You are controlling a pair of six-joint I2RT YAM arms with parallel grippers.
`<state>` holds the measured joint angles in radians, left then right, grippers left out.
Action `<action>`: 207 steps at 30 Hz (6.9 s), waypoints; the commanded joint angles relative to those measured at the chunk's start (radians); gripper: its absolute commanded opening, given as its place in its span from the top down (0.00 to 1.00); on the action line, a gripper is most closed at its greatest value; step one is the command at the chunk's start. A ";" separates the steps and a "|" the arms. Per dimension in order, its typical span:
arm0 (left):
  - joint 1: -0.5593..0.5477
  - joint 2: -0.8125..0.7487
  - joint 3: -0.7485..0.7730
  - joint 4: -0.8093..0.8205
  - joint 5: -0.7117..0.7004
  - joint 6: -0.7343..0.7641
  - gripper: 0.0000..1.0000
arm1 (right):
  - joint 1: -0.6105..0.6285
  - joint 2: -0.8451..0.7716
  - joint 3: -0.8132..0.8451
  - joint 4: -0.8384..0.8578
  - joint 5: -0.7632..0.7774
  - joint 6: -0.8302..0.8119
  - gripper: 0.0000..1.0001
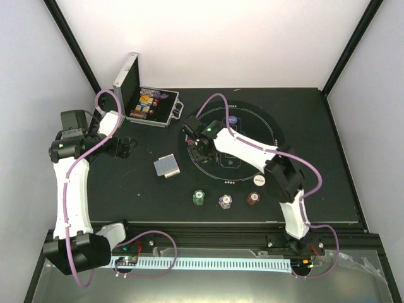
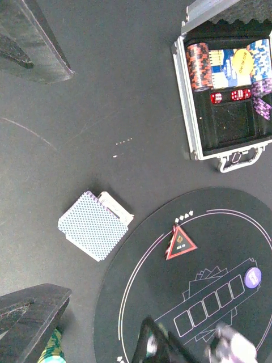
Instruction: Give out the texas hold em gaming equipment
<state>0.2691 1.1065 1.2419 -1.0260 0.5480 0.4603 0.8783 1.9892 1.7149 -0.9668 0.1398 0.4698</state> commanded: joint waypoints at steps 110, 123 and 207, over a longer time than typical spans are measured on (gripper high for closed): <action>0.056 0.020 0.090 -0.076 0.089 0.052 0.01 | -0.165 -0.039 0.025 -0.028 0.058 -0.107 0.85; 0.061 0.066 0.099 -0.079 0.094 0.091 0.01 | -0.464 0.446 0.577 -0.112 0.026 -0.161 0.86; 0.064 -0.021 0.044 -0.040 0.138 0.011 0.01 | 0.275 -0.038 -0.350 0.193 -0.015 0.096 0.33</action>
<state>0.3264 1.1049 1.2728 -1.0832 0.6590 0.4770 1.1481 1.9392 1.3556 -0.7670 0.1040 0.5743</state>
